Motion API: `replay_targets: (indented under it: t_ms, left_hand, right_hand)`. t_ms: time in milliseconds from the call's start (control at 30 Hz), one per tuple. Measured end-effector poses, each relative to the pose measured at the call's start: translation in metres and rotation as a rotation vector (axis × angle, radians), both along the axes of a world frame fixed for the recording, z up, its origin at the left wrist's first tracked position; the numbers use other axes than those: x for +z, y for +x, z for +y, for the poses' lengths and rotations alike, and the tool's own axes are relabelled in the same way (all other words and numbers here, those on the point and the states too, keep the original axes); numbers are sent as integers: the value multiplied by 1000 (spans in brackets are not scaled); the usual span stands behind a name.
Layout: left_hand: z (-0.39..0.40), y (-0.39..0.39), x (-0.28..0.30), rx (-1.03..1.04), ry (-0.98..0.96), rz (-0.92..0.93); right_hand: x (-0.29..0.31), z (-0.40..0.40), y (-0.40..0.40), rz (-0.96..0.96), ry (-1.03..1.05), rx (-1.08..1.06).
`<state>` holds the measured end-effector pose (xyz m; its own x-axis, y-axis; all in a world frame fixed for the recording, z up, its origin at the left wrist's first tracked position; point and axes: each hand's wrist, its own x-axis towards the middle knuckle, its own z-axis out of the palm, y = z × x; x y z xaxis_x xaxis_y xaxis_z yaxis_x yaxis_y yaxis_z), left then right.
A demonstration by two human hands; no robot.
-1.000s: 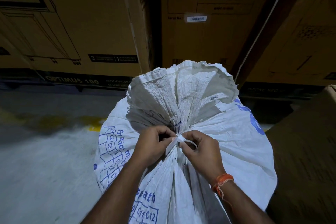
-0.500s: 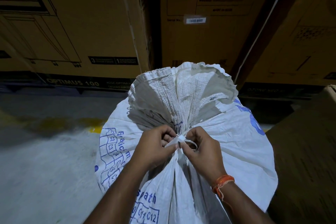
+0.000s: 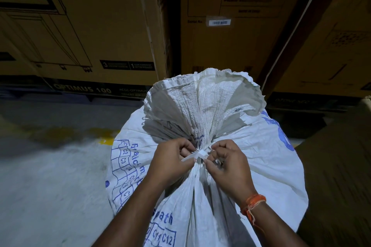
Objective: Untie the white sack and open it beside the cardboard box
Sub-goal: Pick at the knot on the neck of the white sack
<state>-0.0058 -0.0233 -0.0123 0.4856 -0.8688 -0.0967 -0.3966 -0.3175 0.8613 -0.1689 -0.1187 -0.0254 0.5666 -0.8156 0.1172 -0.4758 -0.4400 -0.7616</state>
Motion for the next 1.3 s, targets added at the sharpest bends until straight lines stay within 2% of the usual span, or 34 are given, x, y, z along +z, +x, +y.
replay_targets:
  t_ms: [467, 967, 1167, 1300]
  left_hand:
    - [2, -2, 8, 11, 13, -62]
    - [-1, 0, 1, 33, 40, -108]
    - [-1, -1, 3, 30, 53, -127]
    - [-1, -2, 4, 21, 71, -134]
  right_hand:
    - [5, 1, -9, 14, 34, 27]
    - [3, -3, -25, 51, -47, 59]
    - [9, -3, -34, 74, -22, 111]
    - [18, 3, -35, 125, 13, 235]
